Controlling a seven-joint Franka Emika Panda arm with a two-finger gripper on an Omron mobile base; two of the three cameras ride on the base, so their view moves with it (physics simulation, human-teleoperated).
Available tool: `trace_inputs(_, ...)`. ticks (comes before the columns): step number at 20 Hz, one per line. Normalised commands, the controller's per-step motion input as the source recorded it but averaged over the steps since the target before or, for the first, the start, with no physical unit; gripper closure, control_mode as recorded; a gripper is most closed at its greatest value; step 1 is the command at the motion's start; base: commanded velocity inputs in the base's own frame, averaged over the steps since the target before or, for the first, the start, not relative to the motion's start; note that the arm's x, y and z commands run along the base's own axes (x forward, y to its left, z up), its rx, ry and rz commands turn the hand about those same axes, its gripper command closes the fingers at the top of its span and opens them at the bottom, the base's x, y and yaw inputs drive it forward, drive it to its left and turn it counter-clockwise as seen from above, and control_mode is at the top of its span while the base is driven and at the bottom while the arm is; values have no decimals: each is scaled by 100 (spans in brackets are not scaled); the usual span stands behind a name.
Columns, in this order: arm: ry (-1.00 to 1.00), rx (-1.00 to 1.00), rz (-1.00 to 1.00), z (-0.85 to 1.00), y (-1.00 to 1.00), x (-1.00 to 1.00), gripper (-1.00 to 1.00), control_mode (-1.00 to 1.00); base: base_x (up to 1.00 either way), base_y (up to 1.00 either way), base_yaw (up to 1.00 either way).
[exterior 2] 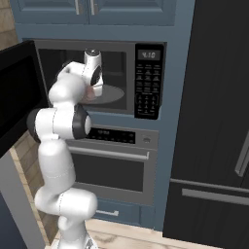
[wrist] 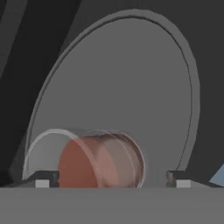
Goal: Place the microwavable item in the microwave. Then, close the microwave door and press the start button.
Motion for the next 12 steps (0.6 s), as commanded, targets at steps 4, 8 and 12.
trace_inputs(4,-34,0,0,0,0,-68,-100,-100,0,0,0)
trace_inputs(8,-40,-5,0,-7,0,-98,-100,-100,0,0,0)
trace_inputs(12,-38,-9,0,-11,0,-100,-100,-100,0,0,0)
